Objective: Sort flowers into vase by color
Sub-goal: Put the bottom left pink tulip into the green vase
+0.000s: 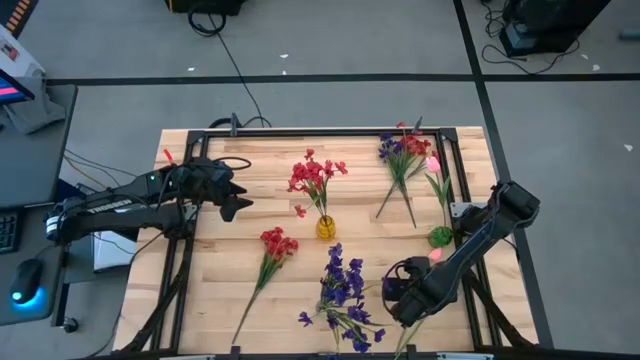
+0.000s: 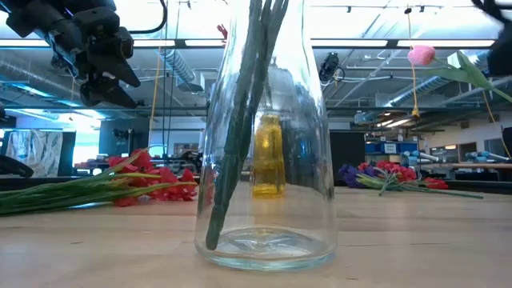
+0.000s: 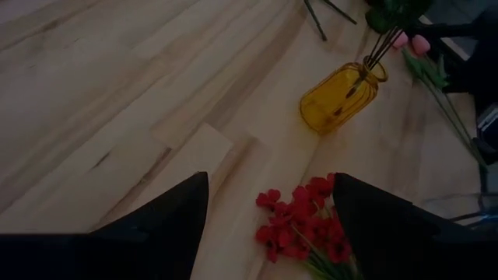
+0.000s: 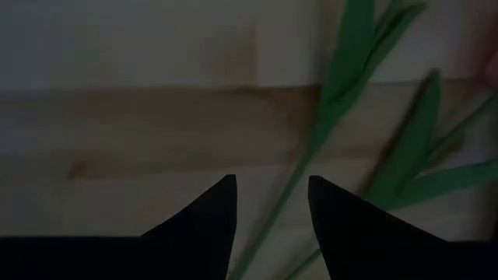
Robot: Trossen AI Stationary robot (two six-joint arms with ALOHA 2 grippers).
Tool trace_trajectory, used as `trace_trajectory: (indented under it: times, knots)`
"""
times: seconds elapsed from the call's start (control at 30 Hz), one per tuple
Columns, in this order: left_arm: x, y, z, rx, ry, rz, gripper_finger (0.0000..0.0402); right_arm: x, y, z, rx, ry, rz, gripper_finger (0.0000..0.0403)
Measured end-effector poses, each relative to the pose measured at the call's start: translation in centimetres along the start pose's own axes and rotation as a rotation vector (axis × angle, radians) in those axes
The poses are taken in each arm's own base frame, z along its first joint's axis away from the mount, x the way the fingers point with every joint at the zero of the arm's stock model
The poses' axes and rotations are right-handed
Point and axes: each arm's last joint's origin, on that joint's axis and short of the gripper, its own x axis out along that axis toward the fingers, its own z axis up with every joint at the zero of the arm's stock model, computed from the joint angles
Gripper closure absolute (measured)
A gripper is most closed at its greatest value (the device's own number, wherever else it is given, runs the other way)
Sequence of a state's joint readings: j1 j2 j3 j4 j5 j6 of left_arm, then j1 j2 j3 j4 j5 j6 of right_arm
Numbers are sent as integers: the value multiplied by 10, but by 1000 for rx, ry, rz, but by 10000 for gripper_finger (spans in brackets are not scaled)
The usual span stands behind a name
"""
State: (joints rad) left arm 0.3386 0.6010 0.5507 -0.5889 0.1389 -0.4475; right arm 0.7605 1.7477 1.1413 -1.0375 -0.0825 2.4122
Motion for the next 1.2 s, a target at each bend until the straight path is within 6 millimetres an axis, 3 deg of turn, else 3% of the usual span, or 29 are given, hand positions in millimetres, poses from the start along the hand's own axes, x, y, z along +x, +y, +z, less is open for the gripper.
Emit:
trace_trajectory:
  times: [0.33,0.8,0.97,1.2]
  knots:
    - [0,-1,0,-37,13,-29,122,20,-8,10,31,8,-97,233]
    - [0,-1,1,-61,5,-33,122,39,-3,18,37,56,-39,238]
    - [0,-2,1,-60,-4,-37,122,38,1,20,38,59,-21,274]
    - [0,-2,1,-60,-4,-37,122,38,4,20,19,57,6,370]
